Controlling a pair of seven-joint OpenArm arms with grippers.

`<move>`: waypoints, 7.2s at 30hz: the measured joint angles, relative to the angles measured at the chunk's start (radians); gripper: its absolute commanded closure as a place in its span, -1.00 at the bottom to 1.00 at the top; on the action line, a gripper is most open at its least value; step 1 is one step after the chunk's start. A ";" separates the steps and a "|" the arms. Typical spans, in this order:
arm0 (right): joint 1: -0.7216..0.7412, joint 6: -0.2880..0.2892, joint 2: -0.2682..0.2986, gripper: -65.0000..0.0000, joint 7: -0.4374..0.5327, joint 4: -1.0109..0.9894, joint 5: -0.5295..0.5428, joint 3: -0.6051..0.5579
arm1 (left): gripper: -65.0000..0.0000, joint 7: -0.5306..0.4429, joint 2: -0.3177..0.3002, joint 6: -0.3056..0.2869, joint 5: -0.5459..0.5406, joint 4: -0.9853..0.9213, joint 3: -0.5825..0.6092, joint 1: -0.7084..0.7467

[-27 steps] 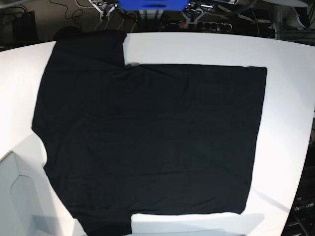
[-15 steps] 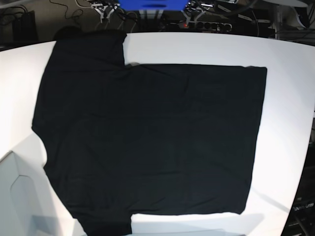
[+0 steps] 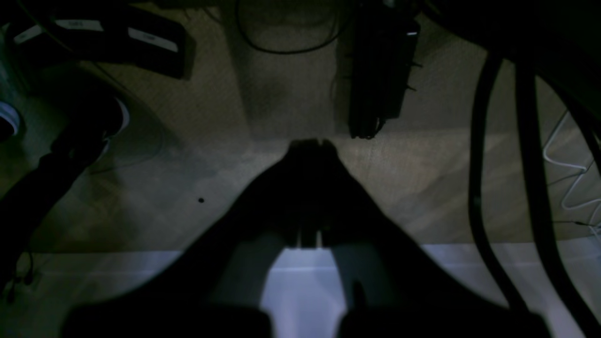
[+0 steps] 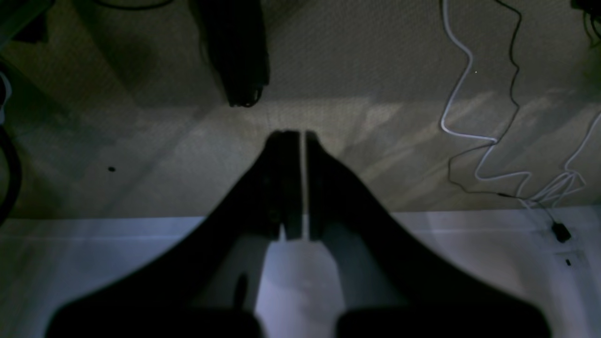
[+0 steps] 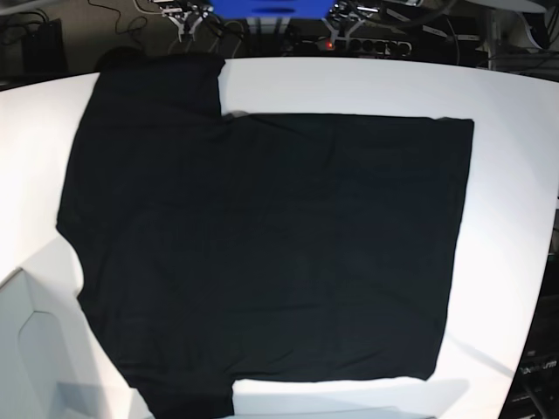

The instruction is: Fold the T-shirt properly

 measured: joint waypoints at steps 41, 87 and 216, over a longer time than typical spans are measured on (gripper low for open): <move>-1.015 0.014 0.042 0.63 -0.126 1.838 -0.006 0.104 | 0.43 0.025 -0.374 0.003 -0.341 1.990 -0.293 1.113; -0.805 0.014 0.082 0.08 -0.125 1.833 -0.003 0.112 | -0.43 0.183 -0.238 -0.164 -0.459 1.527 -0.470 0.494; 0.347 0.301 0.163 1.00 -0.471 1.295 -0.011 0.294 | 1.00 0.556 -0.163 -0.161 -0.335 1.613 -0.617 -0.042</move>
